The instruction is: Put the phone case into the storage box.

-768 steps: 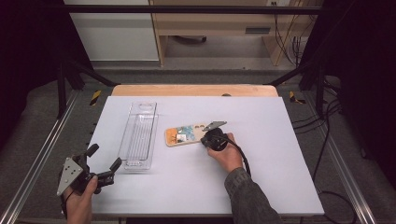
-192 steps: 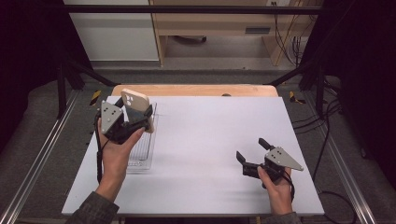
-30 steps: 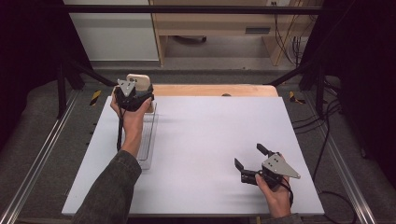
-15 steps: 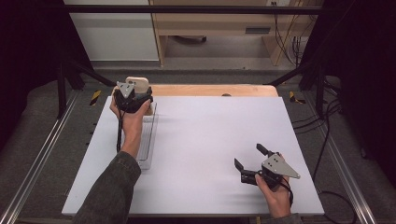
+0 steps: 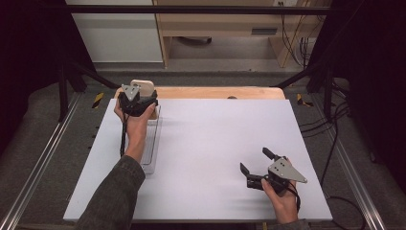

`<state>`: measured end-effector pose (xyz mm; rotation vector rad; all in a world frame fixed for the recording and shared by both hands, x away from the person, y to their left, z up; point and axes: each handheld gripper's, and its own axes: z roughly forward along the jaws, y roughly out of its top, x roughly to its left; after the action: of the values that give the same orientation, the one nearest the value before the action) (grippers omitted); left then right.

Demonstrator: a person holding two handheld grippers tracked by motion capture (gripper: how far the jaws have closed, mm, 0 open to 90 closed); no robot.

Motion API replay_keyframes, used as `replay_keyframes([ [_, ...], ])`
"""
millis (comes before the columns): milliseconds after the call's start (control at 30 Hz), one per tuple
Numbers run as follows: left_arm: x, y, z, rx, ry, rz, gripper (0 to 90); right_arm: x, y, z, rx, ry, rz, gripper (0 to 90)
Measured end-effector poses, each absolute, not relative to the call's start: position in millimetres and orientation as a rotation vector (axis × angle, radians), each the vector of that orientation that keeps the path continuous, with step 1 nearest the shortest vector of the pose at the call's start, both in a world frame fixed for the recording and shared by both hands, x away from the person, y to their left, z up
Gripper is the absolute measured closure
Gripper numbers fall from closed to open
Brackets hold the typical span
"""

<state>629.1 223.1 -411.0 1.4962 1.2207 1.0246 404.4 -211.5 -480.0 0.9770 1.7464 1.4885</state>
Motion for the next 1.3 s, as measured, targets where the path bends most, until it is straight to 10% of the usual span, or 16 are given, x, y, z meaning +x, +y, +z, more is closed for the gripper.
replay_keyframes([
  [1300, 631.3, 220.6, -421.5, 1.538, 1.259, 0.992, 11.0, 404.8, -210.9, -480.6, 0.975, 1.752, 1.487, 3.6],
])
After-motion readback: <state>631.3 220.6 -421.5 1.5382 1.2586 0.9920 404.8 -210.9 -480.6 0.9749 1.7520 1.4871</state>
